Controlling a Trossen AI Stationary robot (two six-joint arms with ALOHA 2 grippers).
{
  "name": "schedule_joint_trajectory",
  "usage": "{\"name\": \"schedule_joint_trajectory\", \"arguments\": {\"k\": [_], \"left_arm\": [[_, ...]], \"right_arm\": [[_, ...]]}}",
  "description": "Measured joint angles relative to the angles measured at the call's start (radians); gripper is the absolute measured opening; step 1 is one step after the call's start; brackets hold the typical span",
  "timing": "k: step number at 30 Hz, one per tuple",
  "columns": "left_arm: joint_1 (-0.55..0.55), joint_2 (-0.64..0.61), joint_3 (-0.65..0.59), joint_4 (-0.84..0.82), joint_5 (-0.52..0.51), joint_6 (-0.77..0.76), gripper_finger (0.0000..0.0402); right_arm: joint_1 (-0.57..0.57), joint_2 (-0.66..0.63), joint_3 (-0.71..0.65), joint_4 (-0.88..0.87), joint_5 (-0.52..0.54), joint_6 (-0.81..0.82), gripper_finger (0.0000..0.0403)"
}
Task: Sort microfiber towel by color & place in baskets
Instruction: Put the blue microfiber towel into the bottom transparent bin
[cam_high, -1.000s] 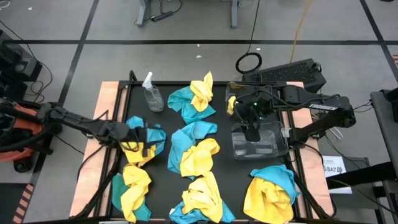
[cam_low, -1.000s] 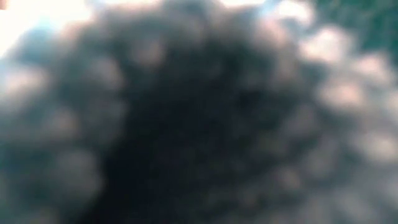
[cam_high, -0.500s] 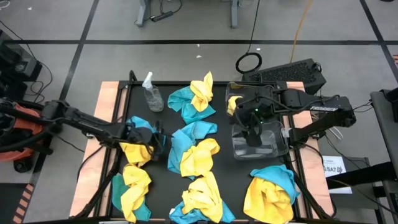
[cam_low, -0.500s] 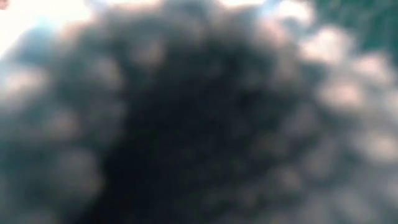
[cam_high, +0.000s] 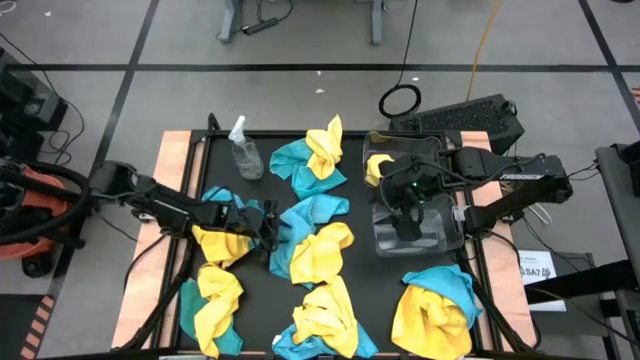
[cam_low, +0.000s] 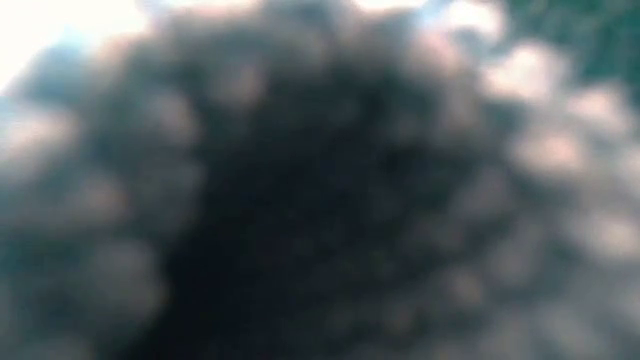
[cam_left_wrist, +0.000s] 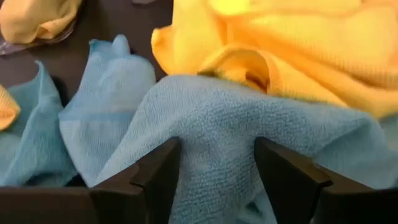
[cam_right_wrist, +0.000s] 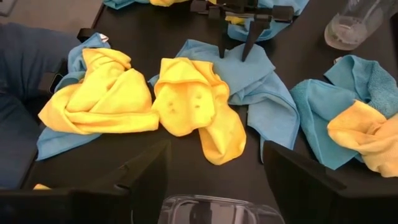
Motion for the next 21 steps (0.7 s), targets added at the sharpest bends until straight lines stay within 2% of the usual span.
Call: {"name": "schedule_joint_trajectory", "arguments": {"k": [3, 6, 10, 15, 18, 21], "left_arm": [[0.0, 0.032, 0.042, -0.035, 0.009, 0.029, 0.016], [0.007, 0.072, 0.076, -0.079, 0.057, 0.052, 0.0098], [0.012, 0.113, 0.117, -0.136, 0.067, 0.061, 0.0021], [0.011, 0.099, 0.161, -0.167, 0.067, 0.088, 0.001], [0.01, 0.066, 0.221, -0.268, 0.046, 0.123, 0.0006], [0.004, 0.015, 0.293, -0.416, -0.024, 0.156, 0.0004]], "right_arm": [[0.004, 0.0, 0.0, 0.002, 0.0, 0.0, 0.0247], [0.004, 0.0, 0.0, 0.002, 0.0, 0.0, 0.0247], [0.004, 0.0, 0.0, 0.002, 0.0, 0.0, 0.0247], [0.004, 0.0, -0.021, 0.027, 0.0, -0.003, 0.0247], [0.004, 0.0, -0.048, 0.037, 0.0, -0.005, 0.0247], [0.004, -0.001, -0.082, 0.056, 0.0, -0.003, 0.0247]]}}
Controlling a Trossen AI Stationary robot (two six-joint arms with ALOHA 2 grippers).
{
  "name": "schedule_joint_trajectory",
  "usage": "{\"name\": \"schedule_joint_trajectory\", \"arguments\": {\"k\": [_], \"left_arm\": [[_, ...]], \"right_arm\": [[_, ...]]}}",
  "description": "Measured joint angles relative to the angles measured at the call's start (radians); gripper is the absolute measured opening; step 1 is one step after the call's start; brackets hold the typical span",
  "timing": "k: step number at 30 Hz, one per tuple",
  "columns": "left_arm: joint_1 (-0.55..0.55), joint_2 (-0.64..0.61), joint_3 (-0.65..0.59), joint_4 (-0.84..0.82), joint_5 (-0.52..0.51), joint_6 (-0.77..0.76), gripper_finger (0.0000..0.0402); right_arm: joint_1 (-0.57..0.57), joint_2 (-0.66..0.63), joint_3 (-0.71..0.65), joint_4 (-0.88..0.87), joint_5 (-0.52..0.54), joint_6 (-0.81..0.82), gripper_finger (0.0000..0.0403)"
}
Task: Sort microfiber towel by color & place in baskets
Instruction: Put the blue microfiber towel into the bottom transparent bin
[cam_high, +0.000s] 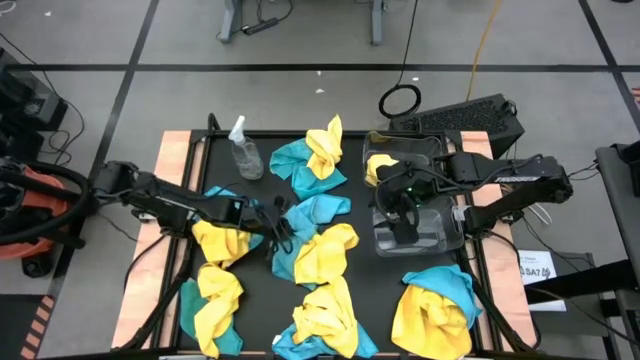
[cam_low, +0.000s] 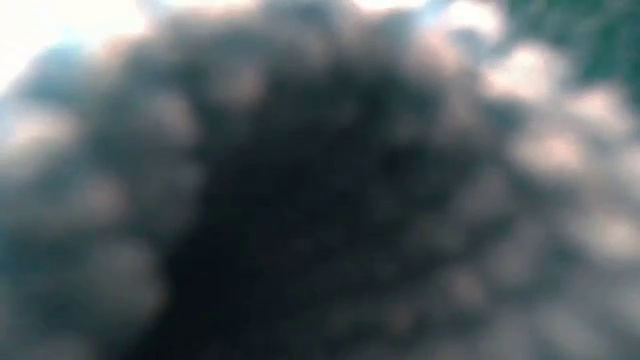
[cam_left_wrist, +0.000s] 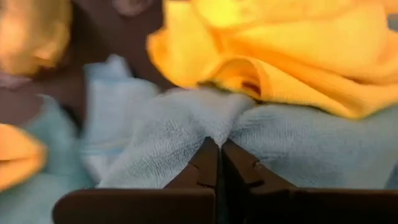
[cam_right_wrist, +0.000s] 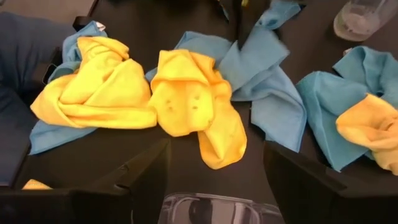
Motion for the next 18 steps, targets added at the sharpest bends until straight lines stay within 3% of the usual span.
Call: {"name": "schedule_joint_trajectory", "arguments": {"k": [7, 13, 18], "left_arm": [[-0.014, -0.123, 0.142, -0.151, -0.135, 0.078, 0.0003], [-0.014, -0.178, 0.236, -0.143, -0.149, 0.102, 0.0002], [-0.014, -0.178, 0.319, -0.153, -0.156, 0.114, 0.0001]], "right_arm": [[0.0, 0.0, -0.068, 0.112, 0.047, -0.029, 0.0247], [0.0, 0.001, -0.139, 0.316, 0.053, -0.08, 0.0247], [0.0, 0.001, -0.237, 0.535, 0.16, -0.081, 0.0247]]}}
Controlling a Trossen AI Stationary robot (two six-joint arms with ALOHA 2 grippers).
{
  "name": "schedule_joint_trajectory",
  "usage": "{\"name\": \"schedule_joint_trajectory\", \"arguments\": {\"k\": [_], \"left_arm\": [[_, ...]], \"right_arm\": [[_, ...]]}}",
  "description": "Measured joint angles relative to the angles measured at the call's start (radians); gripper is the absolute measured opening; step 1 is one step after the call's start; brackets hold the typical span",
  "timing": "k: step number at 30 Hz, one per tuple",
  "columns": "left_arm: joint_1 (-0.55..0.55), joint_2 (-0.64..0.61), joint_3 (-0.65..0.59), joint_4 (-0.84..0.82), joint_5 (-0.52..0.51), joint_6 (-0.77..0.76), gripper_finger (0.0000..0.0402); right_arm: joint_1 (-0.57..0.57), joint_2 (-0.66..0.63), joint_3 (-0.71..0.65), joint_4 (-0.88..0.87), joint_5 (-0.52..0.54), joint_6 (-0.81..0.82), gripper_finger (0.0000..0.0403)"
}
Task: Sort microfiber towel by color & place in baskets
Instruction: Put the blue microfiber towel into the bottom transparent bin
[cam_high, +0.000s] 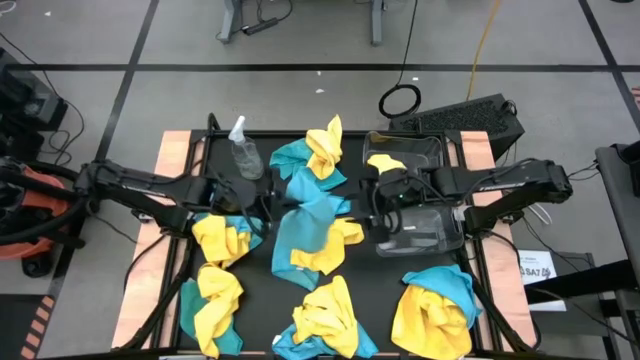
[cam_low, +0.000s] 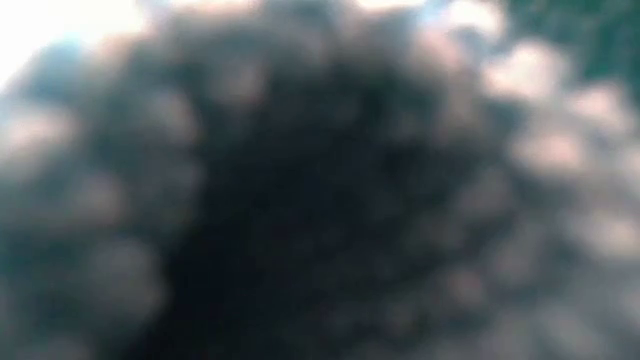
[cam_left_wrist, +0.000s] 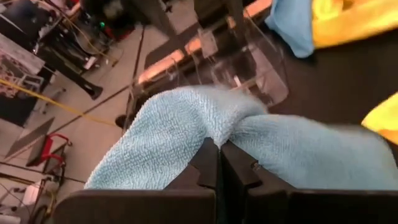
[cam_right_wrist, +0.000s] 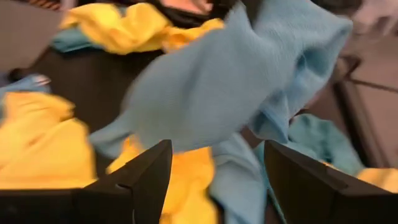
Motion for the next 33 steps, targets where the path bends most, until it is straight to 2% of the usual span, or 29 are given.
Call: {"name": "schedule_joint_trajectory", "arguments": {"k": [3, 12, 18, 22, 26, 30, 33], "left_arm": [[0.0, 0.005, 0.033, 0.003, 0.0, 0.003, 0.0001], [0.002, 0.025, 0.041, 0.04, 0.012, 0.024, 0.0001], [0.002, 0.066, 0.041, 0.065, 0.015, 0.028, 0.0001], [0.002, 0.085, 0.041, 0.132, 0.024, 0.052, 0.0001], [0.003, 0.095, 0.041, 0.18, 0.106, 0.051, 0.0001], [0.002, 0.106, 0.041, 0.182, 0.111, 0.046, 0.0001], [0.002, 0.118, 0.041, 0.191, 0.112, 0.045, 0.0002]], "right_arm": [[-0.001, 0.0, -0.056, 0.094, 0.043, -0.009, 0.0247], [0.0, 0.0, -0.191, 0.417, 0.035, 0.002, 0.0247], [0.0, 0.004, -0.249, 0.606, -0.038, 0.009, 0.0247], [0.0, 0.046, -0.25, 0.634, -0.01, 0.03, 0.0247], [0.0, 0.095, -0.25, 0.682, 0.024, 0.024, 0.0247], [0.0, 0.125, -0.25, 0.744, 0.043, -0.001, 0.0245], [0.0, 0.134, -0.25, 0.789, 0.044, -0.017, 0.023]]}}
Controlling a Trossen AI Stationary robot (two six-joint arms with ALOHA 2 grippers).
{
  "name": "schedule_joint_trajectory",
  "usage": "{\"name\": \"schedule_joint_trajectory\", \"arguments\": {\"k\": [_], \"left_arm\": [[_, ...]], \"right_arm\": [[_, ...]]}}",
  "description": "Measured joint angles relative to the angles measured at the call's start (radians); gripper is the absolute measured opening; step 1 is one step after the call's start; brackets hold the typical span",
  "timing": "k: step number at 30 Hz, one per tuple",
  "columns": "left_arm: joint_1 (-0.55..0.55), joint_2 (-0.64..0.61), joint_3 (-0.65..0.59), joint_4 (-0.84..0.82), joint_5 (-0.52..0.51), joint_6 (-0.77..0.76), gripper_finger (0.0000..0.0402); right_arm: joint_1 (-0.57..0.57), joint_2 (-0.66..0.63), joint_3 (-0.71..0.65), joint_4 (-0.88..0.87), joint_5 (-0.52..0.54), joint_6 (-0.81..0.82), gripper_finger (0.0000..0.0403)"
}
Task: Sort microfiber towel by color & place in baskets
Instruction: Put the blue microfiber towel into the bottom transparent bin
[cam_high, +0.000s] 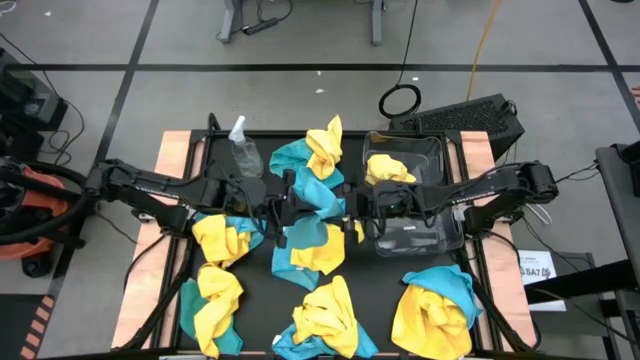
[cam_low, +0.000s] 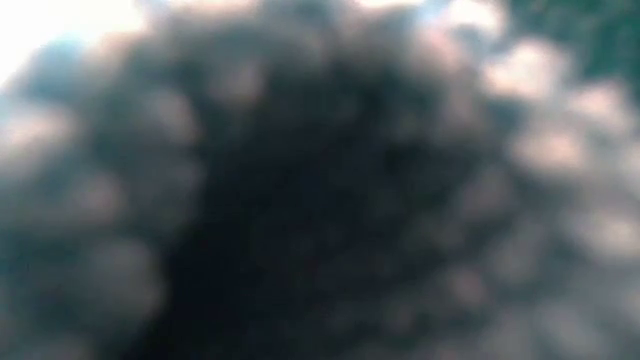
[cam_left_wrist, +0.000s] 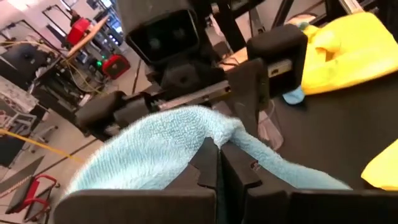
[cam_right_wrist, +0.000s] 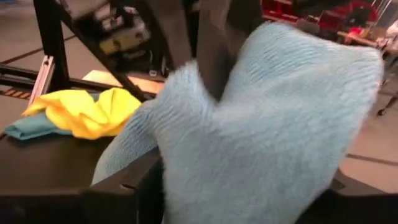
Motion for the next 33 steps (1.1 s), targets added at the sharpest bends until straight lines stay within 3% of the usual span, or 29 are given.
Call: {"name": "schedule_joint_trajectory", "arguments": {"k": [4, 10, 14, 18, 24, 28, 33], "left_arm": [[0.001, 0.0, 0.0, 0.003, 0.0, 0.0, 0.001], [-0.001, 0.001, 0.0, 0.037, 0.0, 0.001, 0.0018], [-0.002, 0.001, 0.0, 0.035, 0.0, 0.001, 0.0065], [-0.002, 0.0, 0.0, 0.031, 0.0, 0.0, 0.0154], [-0.002, -0.006, 0.0, 0.008, -0.006, -0.011, 0.0272], [-0.002, -0.007, 0.0, -0.042, -0.014, -0.046, 0.0313], [-0.002, -0.007, 0.0, -0.173, -0.015, -0.103, 0.0323]], "right_arm": [[-0.002, 0.0, 0.0, 0.011, 0.046, 0.0, 0.0164], [-0.003, -0.002, 0.001, -0.025, 0.047, -0.027, 0.0018], [-0.003, -0.03, 0.001, -0.089, 0.054, -0.032, 0.0015], [0.0, -0.116, 0.001, -0.2, 0.079, -0.035, 0.0006], [0.0, -0.3, 0.061, -0.566, 0.08, -0.007, 0.0003], [0.0, -0.388, 0.159, -0.895, 0.08, 0.073, 0.0003], [0.0, -0.436, 0.26, -1.259, 0.078, 0.197, 0.0003]]}}
